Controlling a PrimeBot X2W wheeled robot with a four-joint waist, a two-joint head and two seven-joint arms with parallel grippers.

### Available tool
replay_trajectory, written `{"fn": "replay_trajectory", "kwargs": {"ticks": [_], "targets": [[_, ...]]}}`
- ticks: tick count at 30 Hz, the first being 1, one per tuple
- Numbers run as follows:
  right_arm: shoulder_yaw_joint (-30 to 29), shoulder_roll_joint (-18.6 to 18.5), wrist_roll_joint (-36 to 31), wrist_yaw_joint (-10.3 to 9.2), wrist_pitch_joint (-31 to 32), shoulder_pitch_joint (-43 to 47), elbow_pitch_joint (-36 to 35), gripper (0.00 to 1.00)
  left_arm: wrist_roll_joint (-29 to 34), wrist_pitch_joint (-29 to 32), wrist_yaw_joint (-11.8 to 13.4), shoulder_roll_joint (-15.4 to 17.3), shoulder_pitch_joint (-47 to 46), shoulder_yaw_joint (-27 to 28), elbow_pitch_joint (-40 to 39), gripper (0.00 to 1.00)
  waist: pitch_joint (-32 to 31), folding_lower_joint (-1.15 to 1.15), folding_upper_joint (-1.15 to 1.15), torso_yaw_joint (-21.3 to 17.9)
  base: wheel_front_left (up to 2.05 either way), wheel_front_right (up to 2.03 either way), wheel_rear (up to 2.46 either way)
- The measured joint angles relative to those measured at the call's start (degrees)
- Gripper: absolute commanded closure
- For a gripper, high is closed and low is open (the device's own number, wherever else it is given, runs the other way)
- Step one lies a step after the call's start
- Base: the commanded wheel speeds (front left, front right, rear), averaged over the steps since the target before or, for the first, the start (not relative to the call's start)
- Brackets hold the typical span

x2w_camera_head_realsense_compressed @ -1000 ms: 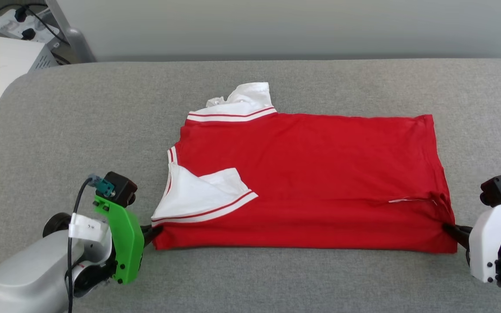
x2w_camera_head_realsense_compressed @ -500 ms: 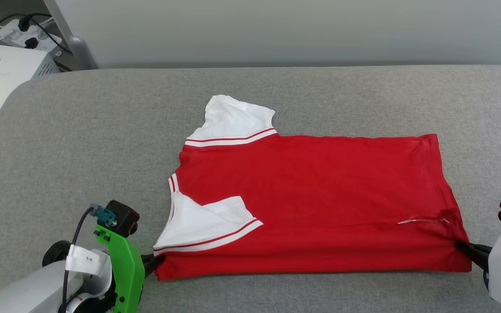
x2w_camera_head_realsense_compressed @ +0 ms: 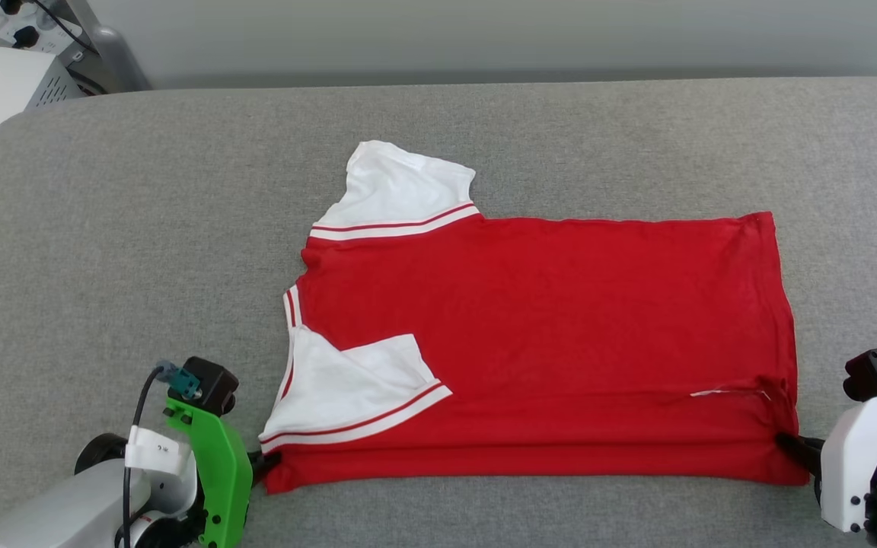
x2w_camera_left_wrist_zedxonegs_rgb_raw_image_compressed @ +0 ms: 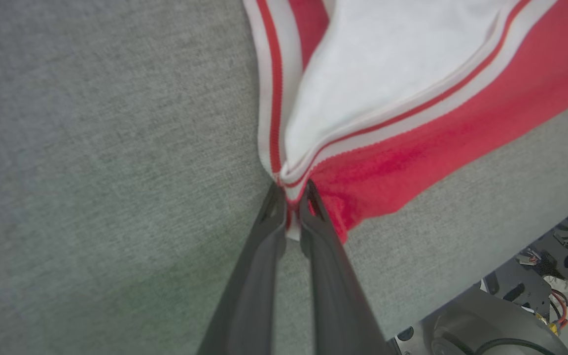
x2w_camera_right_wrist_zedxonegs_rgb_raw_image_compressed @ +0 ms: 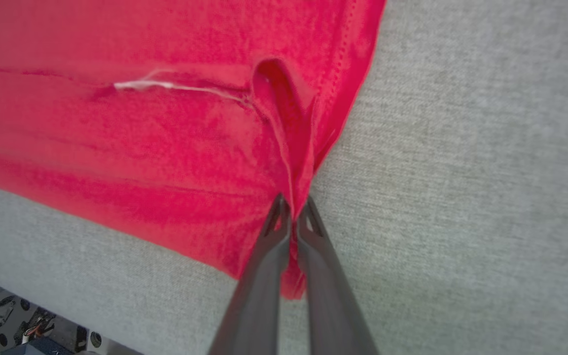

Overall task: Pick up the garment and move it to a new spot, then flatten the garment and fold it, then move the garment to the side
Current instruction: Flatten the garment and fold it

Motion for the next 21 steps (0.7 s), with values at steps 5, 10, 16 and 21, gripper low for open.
{"fn": "replay_trajectory", "kwargs": {"ticks": [5,10,16,21], "targets": [[0.15,1.0,-0.13,0.0,-3.97,-0.27,1.81,0.0,-0.02,-1.66,-1.52,-1.18,-0.01,0.33,2.52,0.0,-0.43,0.0,0.0,0.39,0.0,0.0,0.0],[-1.64,1.36,-0.15,0.0,-10.13,0.09,-0.16,0.0,0.73,-4.71,-1.24,-0.13,-0.1,1.79,2.36,0.0,-2.02,0.0,0.0,0.67,0.0,0.0,0.0],[-7.42,2.96,-3.76,-0.01,-19.56,-0.01,-4.08,0.0,1.45,-8.53,1.81,4.41,-3.48,6.16,-0.36,0.0,-3.67,0.0,0.0,-0.14,0.0,0.0,0.0],[-11.67,6.45,-9.64,-0.01,-25.07,-0.22,-6.6,0.0,4.33,-10.99,4.0,5.1,-8.77,8.98,-1.31,0.0,-3.34,0.0,0.0,-1.73,0.0,0.0,0.0]]}}
